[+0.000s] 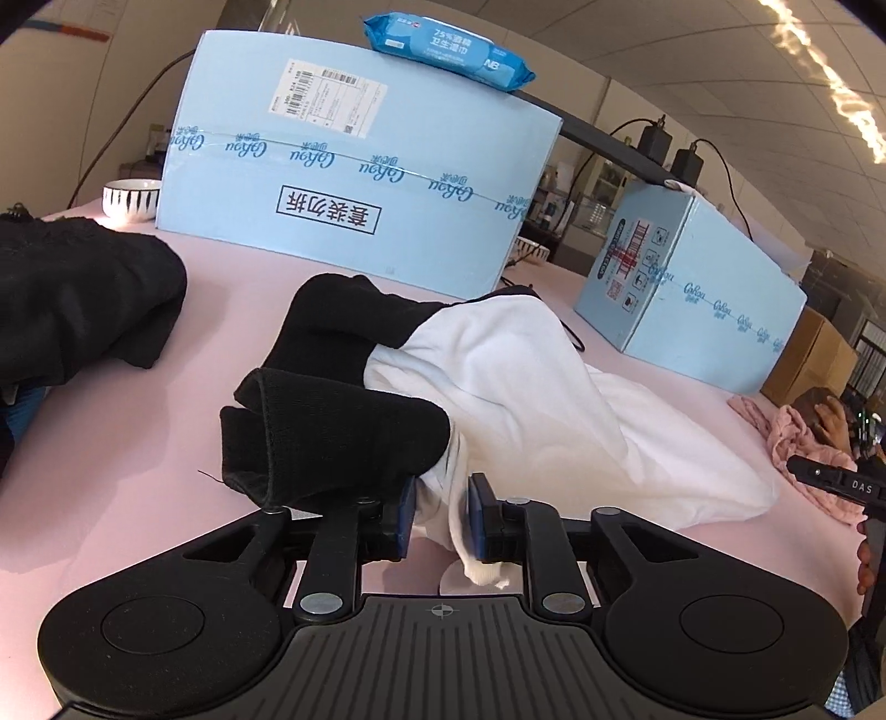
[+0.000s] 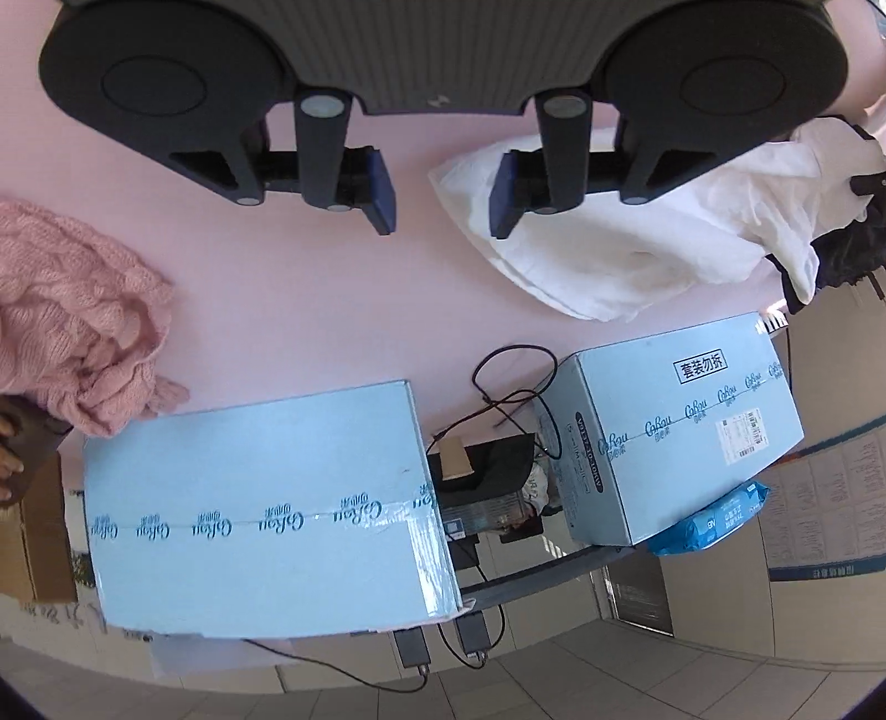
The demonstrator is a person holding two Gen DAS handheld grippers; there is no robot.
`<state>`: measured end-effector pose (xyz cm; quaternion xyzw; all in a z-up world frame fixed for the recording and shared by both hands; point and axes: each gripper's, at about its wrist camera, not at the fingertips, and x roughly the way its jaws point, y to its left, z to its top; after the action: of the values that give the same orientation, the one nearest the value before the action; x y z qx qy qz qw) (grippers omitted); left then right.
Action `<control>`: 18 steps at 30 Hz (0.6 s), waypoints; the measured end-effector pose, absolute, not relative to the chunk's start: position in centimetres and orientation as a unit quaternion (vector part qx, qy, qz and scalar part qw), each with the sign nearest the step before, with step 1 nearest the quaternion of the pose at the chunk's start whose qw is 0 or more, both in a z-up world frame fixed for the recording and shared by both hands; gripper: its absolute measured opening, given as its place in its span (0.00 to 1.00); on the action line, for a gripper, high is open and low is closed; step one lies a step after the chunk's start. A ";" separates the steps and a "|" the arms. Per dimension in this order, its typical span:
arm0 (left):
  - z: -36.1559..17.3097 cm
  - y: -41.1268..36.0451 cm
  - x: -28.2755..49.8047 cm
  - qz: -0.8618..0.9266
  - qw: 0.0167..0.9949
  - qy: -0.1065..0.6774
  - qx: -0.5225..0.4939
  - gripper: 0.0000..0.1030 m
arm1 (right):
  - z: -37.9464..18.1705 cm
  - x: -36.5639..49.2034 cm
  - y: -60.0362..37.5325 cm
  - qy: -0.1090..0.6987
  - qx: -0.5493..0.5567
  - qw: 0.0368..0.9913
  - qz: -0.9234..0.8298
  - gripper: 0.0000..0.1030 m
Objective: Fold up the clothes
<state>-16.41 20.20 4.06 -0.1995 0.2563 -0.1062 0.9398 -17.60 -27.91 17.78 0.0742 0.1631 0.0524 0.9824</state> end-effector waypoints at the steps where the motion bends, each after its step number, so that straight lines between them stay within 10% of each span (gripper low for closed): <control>1: 4.0 21.2 -16.8 -0.095 0.936 0.248 -0.230 0.51 | 18.2 -17.9 -27.8 0.143 0.076 0.985 0.061 0.96; 7: 8.1 21.8 -16.8 -0.151 0.950 0.200 -0.187 0.85 | 22.1 -15.7 -25.1 0.117 0.062 0.967 0.217 0.96; 18: 7.0 19.6 -2.6 -0.192 0.920 0.313 -0.136 0.92 | 19.3 0.0 -21.4 0.281 0.045 0.922 0.260 0.96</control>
<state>-2.57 19.62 6.98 -0.1362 0.3133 -0.1918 0.9201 0.02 -21.45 19.26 0.0452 0.2812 0.2605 0.9225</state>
